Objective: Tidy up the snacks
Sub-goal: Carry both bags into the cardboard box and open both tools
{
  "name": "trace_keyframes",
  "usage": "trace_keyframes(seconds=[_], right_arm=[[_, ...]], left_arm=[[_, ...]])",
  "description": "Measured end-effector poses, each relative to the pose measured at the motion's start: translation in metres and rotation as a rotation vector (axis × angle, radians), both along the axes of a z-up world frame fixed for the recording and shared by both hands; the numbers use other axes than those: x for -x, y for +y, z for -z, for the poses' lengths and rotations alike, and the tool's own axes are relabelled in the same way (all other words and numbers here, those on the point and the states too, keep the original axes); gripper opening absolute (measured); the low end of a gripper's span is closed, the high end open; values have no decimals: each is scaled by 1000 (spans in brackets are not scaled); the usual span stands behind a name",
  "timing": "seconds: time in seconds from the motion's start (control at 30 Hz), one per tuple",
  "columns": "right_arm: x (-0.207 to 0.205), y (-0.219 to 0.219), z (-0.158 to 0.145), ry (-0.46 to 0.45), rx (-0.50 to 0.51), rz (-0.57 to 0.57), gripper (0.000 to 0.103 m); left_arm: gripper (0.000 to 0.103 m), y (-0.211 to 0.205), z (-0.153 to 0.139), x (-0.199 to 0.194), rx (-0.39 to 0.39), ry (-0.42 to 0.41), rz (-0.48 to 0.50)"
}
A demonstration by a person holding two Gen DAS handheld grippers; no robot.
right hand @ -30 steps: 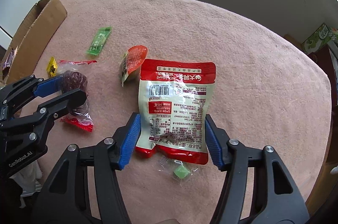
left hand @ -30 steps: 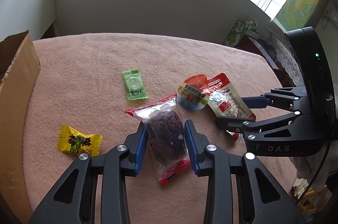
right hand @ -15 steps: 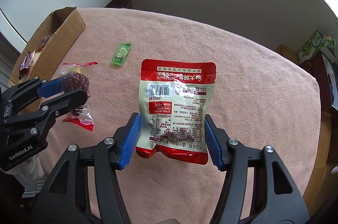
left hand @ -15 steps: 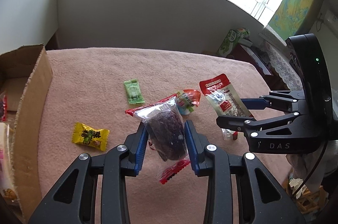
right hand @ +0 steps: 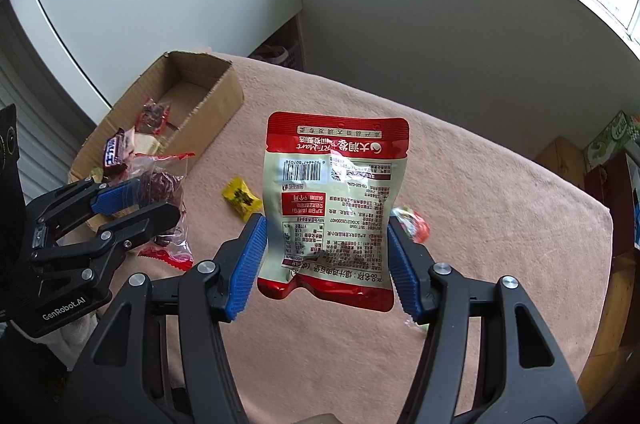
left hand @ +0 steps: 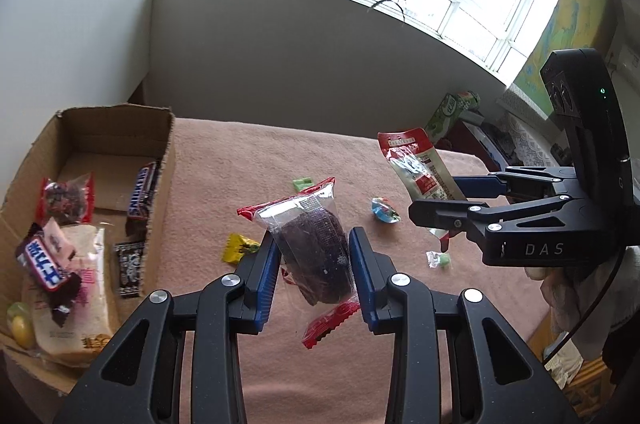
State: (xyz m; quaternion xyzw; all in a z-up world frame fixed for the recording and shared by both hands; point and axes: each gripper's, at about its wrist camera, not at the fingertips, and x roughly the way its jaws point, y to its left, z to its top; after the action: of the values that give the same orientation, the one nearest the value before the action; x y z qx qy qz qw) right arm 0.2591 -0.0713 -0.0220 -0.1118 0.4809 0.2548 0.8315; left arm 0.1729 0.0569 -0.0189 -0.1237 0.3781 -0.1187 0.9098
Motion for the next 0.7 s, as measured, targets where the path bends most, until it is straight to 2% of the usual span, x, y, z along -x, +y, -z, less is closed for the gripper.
trace_keyframes(seconds=[0.4, 0.7], right_arm=[[-22, 98, -6, 9, -65, -101, 62], [-34, 157, 0, 33, -77, -165, 63]], left_arm=[[33, 86, -11, 23, -23, -31, -172], [33, 128, 2, 21, -9, -8, -270]])
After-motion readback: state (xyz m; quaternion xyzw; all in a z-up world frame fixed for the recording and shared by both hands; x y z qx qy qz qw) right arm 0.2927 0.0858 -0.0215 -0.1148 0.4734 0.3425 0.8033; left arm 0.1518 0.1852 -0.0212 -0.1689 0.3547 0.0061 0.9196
